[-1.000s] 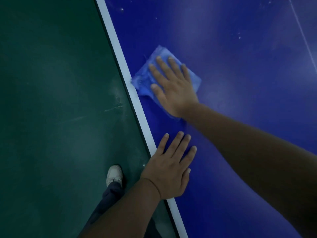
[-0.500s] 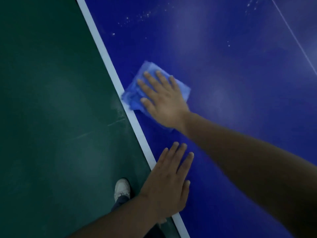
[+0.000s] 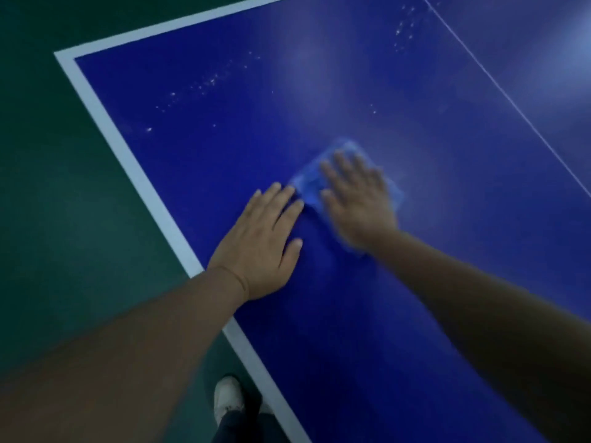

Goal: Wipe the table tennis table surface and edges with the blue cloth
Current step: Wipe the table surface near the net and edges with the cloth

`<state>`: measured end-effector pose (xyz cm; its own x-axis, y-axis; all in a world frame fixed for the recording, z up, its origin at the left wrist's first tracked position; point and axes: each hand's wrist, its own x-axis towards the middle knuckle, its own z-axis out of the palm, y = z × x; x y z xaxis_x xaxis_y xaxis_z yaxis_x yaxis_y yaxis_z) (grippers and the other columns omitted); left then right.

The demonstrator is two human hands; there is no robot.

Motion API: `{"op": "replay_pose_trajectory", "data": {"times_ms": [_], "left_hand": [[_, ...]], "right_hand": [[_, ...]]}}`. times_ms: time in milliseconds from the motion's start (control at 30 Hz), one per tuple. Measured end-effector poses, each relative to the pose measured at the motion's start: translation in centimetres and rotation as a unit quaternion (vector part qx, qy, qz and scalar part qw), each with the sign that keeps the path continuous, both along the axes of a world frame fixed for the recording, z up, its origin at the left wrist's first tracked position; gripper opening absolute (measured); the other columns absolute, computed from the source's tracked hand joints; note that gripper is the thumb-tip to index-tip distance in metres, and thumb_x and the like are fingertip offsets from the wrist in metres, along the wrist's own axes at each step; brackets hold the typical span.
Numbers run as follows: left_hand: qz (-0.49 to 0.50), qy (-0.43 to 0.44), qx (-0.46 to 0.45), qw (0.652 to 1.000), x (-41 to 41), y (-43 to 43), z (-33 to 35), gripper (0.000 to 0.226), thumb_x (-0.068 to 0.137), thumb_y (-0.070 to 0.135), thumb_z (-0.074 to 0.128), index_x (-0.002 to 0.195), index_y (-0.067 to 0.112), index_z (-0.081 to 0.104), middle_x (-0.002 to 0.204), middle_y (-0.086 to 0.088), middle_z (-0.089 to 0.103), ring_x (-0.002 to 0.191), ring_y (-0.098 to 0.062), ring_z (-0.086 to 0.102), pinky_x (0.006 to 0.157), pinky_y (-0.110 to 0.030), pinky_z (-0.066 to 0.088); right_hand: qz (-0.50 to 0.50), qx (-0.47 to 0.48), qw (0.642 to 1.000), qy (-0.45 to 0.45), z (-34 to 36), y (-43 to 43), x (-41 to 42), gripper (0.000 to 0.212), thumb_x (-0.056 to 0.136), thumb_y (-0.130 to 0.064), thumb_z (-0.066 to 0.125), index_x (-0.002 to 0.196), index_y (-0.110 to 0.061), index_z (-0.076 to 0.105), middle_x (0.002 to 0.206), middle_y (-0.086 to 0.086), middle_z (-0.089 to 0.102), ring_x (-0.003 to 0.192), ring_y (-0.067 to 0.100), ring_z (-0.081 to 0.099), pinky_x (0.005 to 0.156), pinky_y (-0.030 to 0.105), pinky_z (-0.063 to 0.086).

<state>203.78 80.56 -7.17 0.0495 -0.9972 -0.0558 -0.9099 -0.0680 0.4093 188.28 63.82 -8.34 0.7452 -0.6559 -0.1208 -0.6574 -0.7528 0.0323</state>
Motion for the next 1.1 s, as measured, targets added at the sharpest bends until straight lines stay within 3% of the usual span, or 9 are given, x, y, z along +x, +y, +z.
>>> {"op": "replay_pose_trajectory", "data": {"times_ms": [100,233,400,500,600,733,933,1000,1100], "left_hand": [[-0.044,-0.053,0.021,0.997,-0.1,-0.1,-1.1,0.067,0.1,0.047,0.023,0.154,0.01,0.035,0.164,-0.012,0.026,0.154,-0.027,0.016,0.126,-0.046,0.012],[-0.046,-0.059,0.015,0.997,0.1,-0.4,-1.7,0.06,0.1,0.043,0.031,0.148,0.01,0.046,0.16,-0.016,0.035,0.151,-0.031,0.026,0.121,-0.052,0.026],[-0.047,-0.061,0.017,0.997,0.0,-0.4,-1.2,0.057,0.099,0.038,0.037,0.145,0.008,0.051,0.159,-0.016,0.036,0.15,-0.032,0.027,0.121,-0.051,0.027],[-0.048,-0.064,0.005,0.997,0.0,-0.5,-1.5,0.056,0.098,0.036,0.039,0.144,0.008,0.052,0.158,-0.016,0.037,0.15,-0.033,0.028,0.119,-0.05,0.023],[-0.05,-0.061,-0.004,0.997,0.0,-0.6,-1.8,0.055,0.098,0.035,0.04,0.145,0.008,0.051,0.158,-0.016,0.037,0.15,-0.032,0.027,0.119,-0.05,0.023],[-0.051,-0.057,-0.003,0.997,0.1,-0.6,-1.8,0.054,0.098,0.033,0.041,0.144,0.008,0.051,0.158,-0.017,0.037,0.15,-0.033,0.028,0.119,-0.051,0.024],[-0.045,-0.062,-0.002,0.997,0.0,-0.6,-1.5,0.053,0.097,0.033,0.041,0.143,0.007,0.054,0.157,-0.018,0.039,0.149,-0.034,0.03,0.119,-0.052,0.026],[-0.046,-0.06,0.007,0.997,0.0,-0.7,-1.5,0.054,0.098,0.033,0.041,0.144,0.009,0.052,0.158,-0.017,0.037,0.15,-0.033,0.028,0.12,-0.052,0.027],[-0.048,-0.055,0.013,0.997,0.0,-0.6,-1.6,0.054,0.099,0.034,0.039,0.146,0.01,0.05,0.159,-0.016,0.035,0.151,-0.032,0.027,0.121,-0.052,0.027]], "right_hand": [[-0.241,-0.03,0.969,0.034,0.5,-9.4,-6.5,0.057,0.107,-0.038,0.016,0.159,-0.016,0.022,0.168,0.008,0.011,0.154,0.034,0.006,0.119,0.058,0.016],[-0.544,0.007,0.835,-0.079,0.7,-13.9,-3.1,0.061,0.104,-0.048,0.02,0.16,-0.026,0.015,0.169,0.004,0.007,0.154,0.034,0.002,0.119,0.062,0.003],[-0.184,0.031,0.979,-0.078,-0.8,-7.5,10.9,0.062,0.104,-0.049,0.021,0.161,-0.025,0.016,0.169,0.003,0.007,0.155,0.031,0.001,0.12,0.057,0.002],[-0.014,0.047,0.998,-0.036,-0.7,-8.5,9.1,0.06,0.104,-0.048,0.018,0.16,-0.027,0.019,0.168,0.001,0.011,0.155,0.028,0.004,0.122,0.055,0.007],[-0.174,-0.028,0.984,0.002,-0.4,-15.5,1.4,0.057,0.107,-0.041,0.018,0.161,-0.02,0.016,0.169,0.005,0.008,0.155,0.03,0.004,0.12,0.056,0.013],[-0.446,0.028,0.892,-0.073,0.1,-18.5,0.7,0.063,0.103,-0.05,0.017,0.161,-0.026,0.013,0.169,0.002,0.005,0.155,0.029,0.0,0.121,0.06,0.004],[0.018,0.053,0.997,-0.045,-0.9,-6.5,10.4,0.064,0.1,-0.051,0.015,0.158,-0.026,0.026,0.167,0.002,0.019,0.154,0.031,0.011,0.121,0.056,0.009],[0.031,0.053,0.998,-0.022,-0.4,-8.8,8.4,0.064,0.101,-0.05,0.014,0.158,-0.026,0.026,0.166,0.003,0.02,0.154,0.031,0.013,0.121,0.054,0.014],[-0.131,0.002,0.991,-0.014,-0.3,-14.2,2.9,0.058,0.107,-0.043,0.022,0.16,-0.021,0.022,0.168,0.007,0.015,0.154,0.032,0.011,0.12,0.054,0.017]]}}
